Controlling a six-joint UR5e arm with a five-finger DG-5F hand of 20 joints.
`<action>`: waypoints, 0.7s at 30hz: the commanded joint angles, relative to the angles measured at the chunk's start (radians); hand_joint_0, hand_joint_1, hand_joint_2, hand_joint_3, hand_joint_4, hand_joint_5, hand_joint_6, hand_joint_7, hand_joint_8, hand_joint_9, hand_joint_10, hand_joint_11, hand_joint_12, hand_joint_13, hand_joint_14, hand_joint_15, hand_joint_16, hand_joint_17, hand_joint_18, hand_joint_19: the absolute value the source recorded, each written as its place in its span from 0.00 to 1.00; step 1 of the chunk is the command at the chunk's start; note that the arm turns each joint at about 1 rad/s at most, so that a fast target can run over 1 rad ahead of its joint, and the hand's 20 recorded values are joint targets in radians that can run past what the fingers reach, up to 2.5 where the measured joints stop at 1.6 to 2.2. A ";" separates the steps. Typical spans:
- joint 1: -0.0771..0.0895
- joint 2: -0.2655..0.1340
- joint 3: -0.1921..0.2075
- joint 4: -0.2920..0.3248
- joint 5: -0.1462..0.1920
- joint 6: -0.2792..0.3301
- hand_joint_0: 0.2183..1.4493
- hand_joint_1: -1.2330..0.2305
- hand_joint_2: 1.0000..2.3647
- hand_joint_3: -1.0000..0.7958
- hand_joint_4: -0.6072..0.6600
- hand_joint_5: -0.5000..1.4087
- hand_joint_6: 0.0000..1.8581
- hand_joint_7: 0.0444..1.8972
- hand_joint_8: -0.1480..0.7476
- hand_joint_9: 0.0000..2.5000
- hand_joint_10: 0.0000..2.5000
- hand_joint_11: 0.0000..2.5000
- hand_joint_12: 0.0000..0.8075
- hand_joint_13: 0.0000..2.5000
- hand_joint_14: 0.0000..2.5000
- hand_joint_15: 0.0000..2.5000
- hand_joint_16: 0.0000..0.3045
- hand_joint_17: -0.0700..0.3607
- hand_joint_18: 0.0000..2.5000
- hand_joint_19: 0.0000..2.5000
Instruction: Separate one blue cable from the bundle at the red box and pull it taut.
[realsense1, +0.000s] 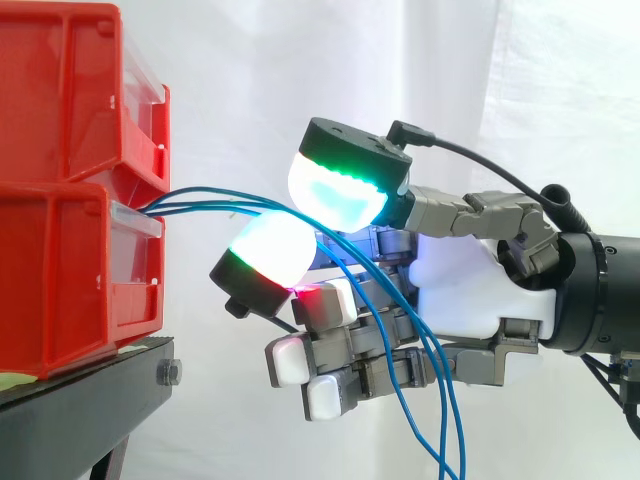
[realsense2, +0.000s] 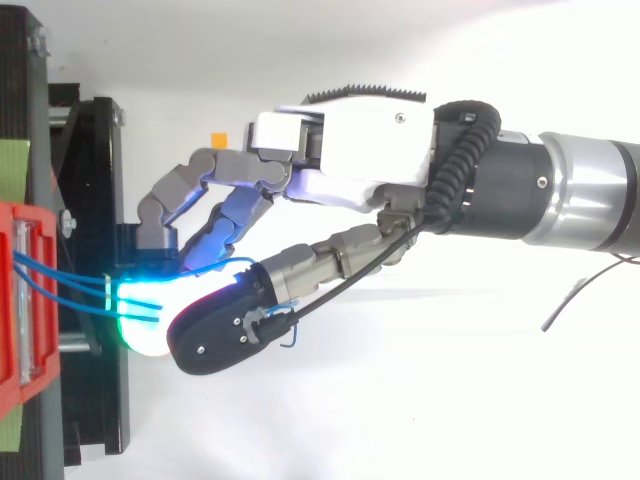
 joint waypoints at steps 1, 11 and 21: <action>0.000 -0.001 0.000 0.000 0.000 0.000 0.31 0.35 0.01 0.42 0.58 0.17 0.50 0.42 0.50 0.41 0.01 0.43 0.44 0.35 0.01 0.24 0.16 0.42 0.30 0.28; 0.000 -0.001 0.000 0.000 0.000 0.000 0.37 0.30 0.01 0.33 0.54 0.17 0.50 0.43 0.49 0.42 0.01 0.44 0.43 0.35 0.01 0.25 0.16 0.42 0.32 0.28; -0.002 0.001 0.000 0.000 0.000 -0.002 0.36 0.24 0.00 0.28 0.56 0.17 0.51 0.40 0.48 0.42 0.01 0.45 0.43 0.36 0.01 0.25 0.16 0.42 0.34 0.27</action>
